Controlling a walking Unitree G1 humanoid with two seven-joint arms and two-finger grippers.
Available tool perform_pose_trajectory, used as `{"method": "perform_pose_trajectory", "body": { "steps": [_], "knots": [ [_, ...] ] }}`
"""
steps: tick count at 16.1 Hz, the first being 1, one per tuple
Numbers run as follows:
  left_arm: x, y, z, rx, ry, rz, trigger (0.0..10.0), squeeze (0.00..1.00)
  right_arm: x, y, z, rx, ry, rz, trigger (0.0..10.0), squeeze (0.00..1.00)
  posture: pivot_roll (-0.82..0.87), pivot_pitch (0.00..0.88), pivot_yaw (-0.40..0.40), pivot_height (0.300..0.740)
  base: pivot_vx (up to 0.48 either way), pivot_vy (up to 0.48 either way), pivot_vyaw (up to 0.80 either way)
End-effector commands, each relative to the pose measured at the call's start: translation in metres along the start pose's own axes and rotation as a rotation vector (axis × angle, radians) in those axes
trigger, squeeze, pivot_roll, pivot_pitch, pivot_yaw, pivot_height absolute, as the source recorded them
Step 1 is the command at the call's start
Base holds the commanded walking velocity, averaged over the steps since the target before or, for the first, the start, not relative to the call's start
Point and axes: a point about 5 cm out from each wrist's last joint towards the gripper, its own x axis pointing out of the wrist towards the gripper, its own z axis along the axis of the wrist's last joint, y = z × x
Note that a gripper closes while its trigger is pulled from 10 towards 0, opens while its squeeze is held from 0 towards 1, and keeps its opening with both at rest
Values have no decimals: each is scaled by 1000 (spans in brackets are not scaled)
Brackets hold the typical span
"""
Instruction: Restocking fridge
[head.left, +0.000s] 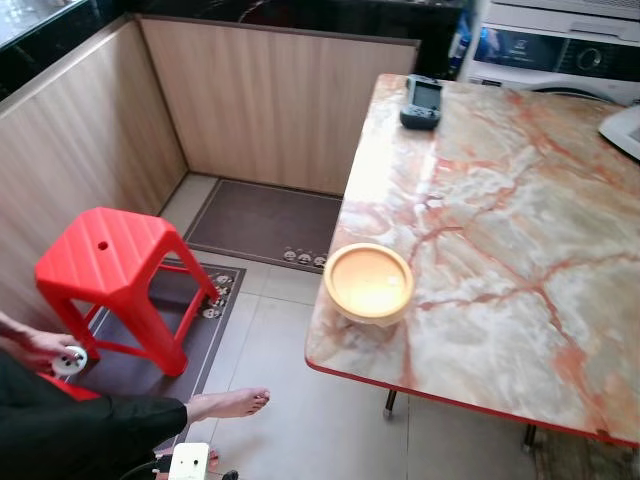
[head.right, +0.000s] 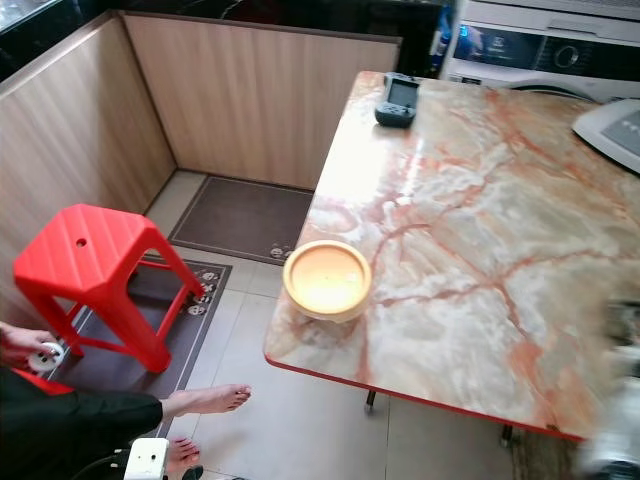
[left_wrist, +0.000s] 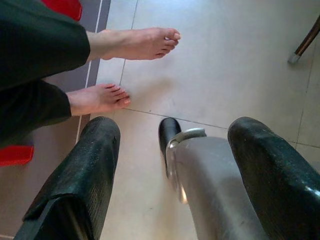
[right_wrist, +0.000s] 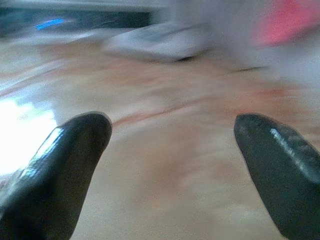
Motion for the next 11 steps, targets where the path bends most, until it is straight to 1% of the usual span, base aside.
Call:
{"method": "perform_pose_trajectory", "body": {
  "steps": [1,2,3,4,5,6,8,9,10,11],
  "knots": [
    [-3,2,-8,-14,25,5,10000,0,1,11,3,-14,-13,100,10000,0,112,157,-33,740,0,0,0],
    [-1,3,-3,-12,8,11,10000,0,-3,44,6,2,-56,273,10000,0,116,157,-30,740,0,0,0],
    [0,4,0,-5,-5,13,10000,0,-3,61,14,38,-95,344,10000,0,114,157,-26,740,0,0,0],
    [0,4,2,0,-12,13,10000,0,-3,75,23,54,-125,421,10000,0,111,156,-26,740,0,0,0],
    [0,4,3,1,-18,12,10000,0,-5,89,30,61,-146,511,10000,0,110,156,-26,740,0,0,0],
    [0,3,3,3,-22,12,10000,0,-11,108,39,62,-164,628,10000,0,109,156,-27,740,0,0,0],
    [0,2,3,1,-25,12,10000,0,-23,131,47,62,-172,764,10000,0,106,158,-30,740,0,0,0],
    [0,0,3,-1,-28,12,10000,0,-24,133,48,60,-168,773,10000,0,106,160,-31,740,0,0,0],
    [-1,-3,2,-9,-32,7,10000,0,-27,140,44,58,-143,791,10000,0,107,160,-35,740,0,0,0],
    [-1,-3,2,-11,-33,5,10000,0,-28,142,43,50,-129,804,10000,0,110,160,-37,740,0,0,0]
  ]
}}
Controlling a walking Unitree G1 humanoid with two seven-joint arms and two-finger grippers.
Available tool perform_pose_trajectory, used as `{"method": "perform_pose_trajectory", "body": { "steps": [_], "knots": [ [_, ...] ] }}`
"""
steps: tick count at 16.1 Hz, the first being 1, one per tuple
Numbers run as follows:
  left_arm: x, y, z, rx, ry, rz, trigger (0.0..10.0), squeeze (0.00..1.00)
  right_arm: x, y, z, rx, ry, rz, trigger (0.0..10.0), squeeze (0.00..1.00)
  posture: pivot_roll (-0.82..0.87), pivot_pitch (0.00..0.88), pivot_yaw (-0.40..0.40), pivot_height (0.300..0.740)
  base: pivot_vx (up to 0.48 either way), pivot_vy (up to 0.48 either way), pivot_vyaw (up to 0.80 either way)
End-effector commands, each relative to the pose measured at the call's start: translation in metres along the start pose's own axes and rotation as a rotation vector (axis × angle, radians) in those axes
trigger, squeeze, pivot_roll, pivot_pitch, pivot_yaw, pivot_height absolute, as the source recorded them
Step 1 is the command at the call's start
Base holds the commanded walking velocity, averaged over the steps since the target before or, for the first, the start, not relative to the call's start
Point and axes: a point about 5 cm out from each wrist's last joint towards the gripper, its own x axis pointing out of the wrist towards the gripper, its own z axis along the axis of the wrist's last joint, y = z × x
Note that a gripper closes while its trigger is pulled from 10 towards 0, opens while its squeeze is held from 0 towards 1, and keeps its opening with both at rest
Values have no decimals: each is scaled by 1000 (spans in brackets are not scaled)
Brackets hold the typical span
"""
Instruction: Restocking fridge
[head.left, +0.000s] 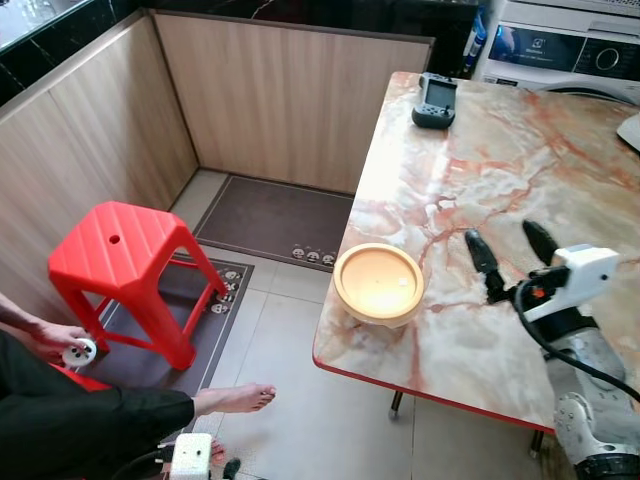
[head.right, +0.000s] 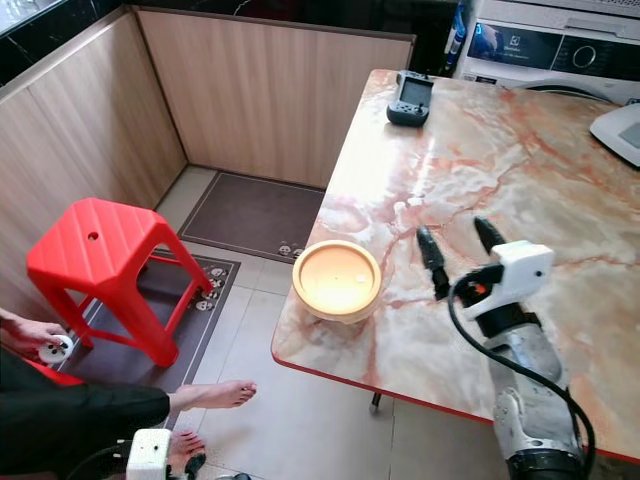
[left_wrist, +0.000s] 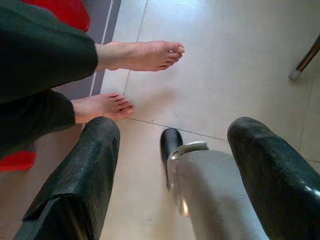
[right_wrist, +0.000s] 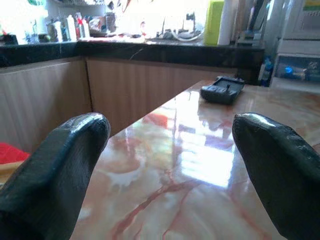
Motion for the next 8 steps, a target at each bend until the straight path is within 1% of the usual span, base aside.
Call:
{"method": "perform_pose_trajectory", "body": {
  "steps": [1,3,8],
  "knots": [
    [-4,1,-8,-10,19,7,10000,0,-1,5,-1,-8,24,21,10000,0,110,160,-38,740,0,0,0],
    [-4,1,-7,-11,15,7,10000,0,-2,7,-1,-3,41,28,10000,0,108,162,-40,740,0,0,0],
    [-4,1,-8,-17,26,8,10000,0,-2,5,-1,-6,56,16,10000,0,107,161,-43,740,0,0,0]
  ]
}}
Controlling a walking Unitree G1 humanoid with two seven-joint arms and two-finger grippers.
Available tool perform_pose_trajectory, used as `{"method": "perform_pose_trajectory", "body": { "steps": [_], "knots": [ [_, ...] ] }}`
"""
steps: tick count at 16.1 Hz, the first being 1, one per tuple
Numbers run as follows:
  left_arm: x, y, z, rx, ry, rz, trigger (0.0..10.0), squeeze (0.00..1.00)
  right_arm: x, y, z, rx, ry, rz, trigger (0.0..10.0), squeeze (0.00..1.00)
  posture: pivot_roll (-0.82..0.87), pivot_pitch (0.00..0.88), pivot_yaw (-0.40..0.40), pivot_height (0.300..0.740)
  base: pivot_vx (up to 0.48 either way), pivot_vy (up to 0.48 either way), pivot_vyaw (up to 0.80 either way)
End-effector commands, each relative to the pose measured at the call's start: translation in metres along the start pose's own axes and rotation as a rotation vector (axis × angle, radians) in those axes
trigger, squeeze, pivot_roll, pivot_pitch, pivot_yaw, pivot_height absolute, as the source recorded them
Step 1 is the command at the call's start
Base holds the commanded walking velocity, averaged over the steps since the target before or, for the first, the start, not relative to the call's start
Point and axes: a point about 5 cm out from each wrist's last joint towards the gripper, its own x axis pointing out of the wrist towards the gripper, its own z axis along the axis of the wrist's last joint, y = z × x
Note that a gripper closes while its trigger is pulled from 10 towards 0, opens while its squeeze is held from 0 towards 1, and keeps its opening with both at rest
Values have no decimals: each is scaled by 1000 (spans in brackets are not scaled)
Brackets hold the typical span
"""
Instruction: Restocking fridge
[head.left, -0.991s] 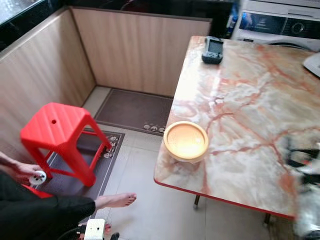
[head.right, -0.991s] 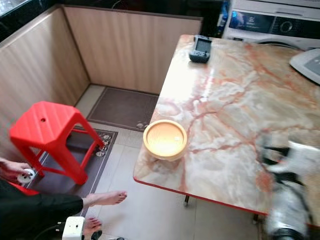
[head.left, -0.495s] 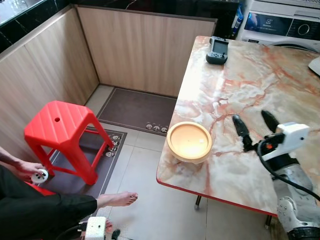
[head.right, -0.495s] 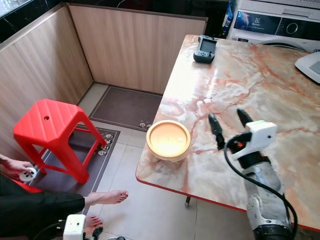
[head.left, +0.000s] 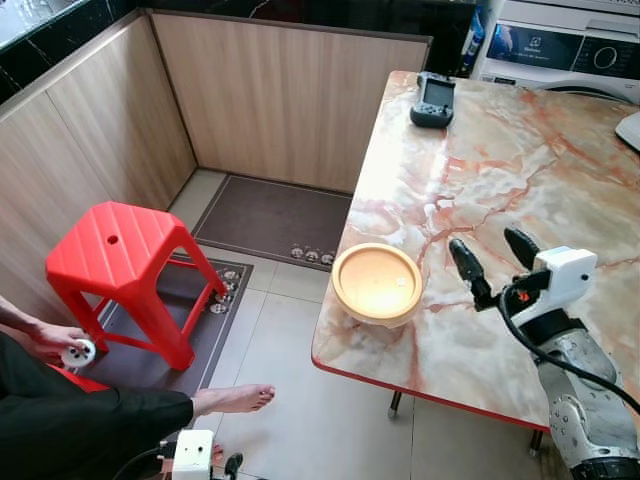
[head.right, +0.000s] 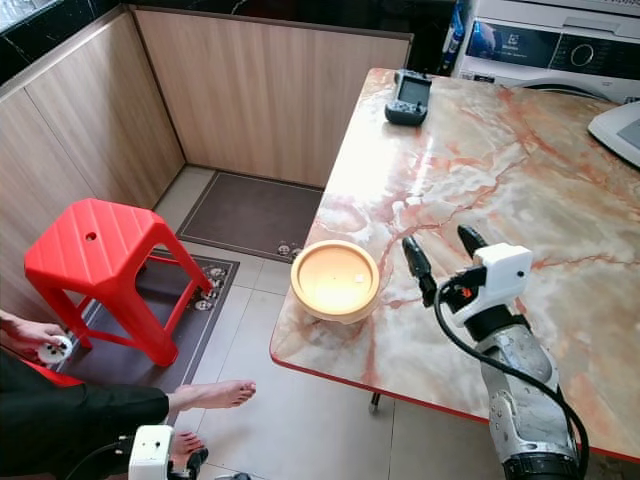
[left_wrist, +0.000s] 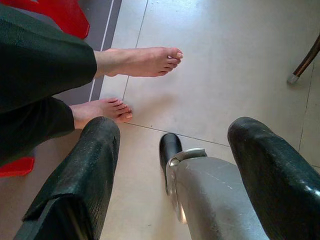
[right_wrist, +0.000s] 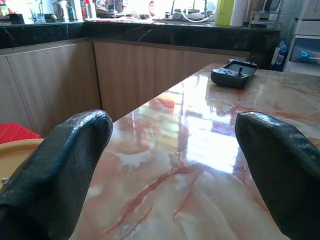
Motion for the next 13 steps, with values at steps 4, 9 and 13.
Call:
{"method": "perform_pose_trajectory", "body": {
  "steps": [4,9,13],
  "knots": [
    [-6,3,-15,-22,62,9,10000,0,-3,-1,1,-7,6,-5,10000,0,107,159,-44,740,-183,0,0],
    [-8,9,-20,-27,87,16,10000,0,-3,-5,1,-6,10,-28,10000,0,107,155,-44,740,-271,0,0],
    [-8,8,-23,-25,110,16,10000,0,-3,-8,0,-15,8,-52,10000,0,107,151,-46,740,-203,0,0]
  ]
}}
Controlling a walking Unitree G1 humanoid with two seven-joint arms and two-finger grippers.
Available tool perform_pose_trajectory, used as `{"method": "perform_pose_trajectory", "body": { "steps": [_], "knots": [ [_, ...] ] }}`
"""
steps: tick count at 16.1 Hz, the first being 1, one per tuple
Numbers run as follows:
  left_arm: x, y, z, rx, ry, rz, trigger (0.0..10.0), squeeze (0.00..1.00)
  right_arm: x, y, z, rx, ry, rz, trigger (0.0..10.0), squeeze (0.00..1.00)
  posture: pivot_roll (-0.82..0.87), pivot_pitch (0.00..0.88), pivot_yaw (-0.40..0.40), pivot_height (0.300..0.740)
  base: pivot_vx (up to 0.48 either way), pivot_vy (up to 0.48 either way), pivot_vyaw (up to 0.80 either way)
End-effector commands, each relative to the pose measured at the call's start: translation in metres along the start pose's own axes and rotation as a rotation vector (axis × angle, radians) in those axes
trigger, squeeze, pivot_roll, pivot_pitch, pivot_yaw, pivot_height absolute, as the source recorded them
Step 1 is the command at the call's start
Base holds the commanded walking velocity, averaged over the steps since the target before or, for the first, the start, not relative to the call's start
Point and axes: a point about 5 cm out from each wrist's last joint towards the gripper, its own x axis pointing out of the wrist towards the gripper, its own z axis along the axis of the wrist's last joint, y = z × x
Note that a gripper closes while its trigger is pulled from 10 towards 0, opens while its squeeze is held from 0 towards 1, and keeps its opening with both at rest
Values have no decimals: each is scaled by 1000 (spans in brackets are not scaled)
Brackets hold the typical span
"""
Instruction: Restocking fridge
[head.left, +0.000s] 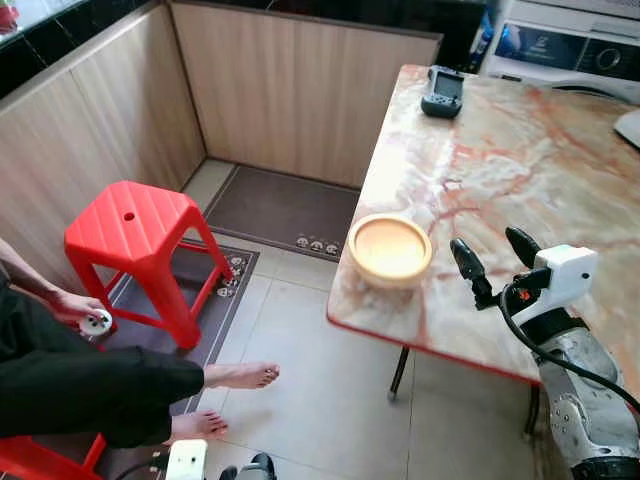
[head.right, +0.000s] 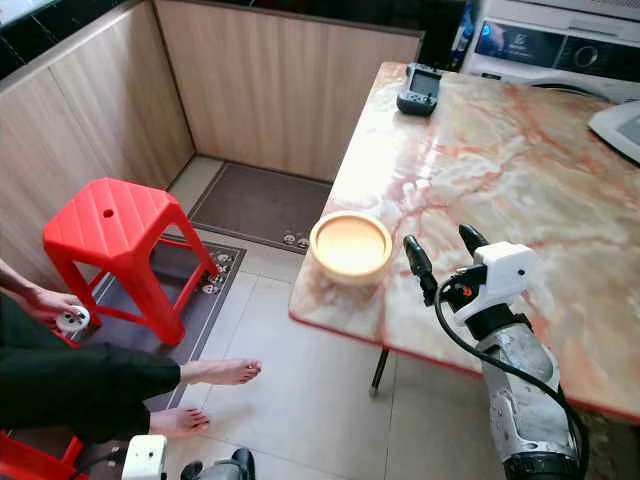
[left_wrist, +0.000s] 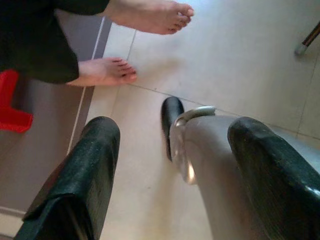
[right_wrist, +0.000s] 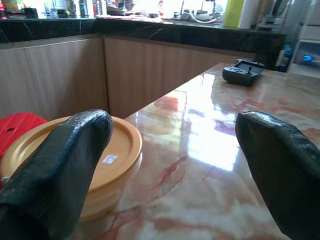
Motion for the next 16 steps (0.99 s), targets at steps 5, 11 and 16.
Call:
{"method": "perform_pose_trajectory", "body": {
  "steps": [5,11,16],
  "knots": [
    [-3,1,-12,3,69,7,10000,0,-5,-16,2,4,-10,-108,10000,0,106,153,-47,740,0,0,0],
    [-6,5,-18,2,101,14,10000,0,-17,-45,-2,-1,-12,-310,10000,0,106,157,-47,740,0,0,0],
    [-6,7,-20,3,114,21,10000,0,-71,-118,5,-303,85,-939,10000,0,108,158,-48,740,0,0,0]
  ]
}}
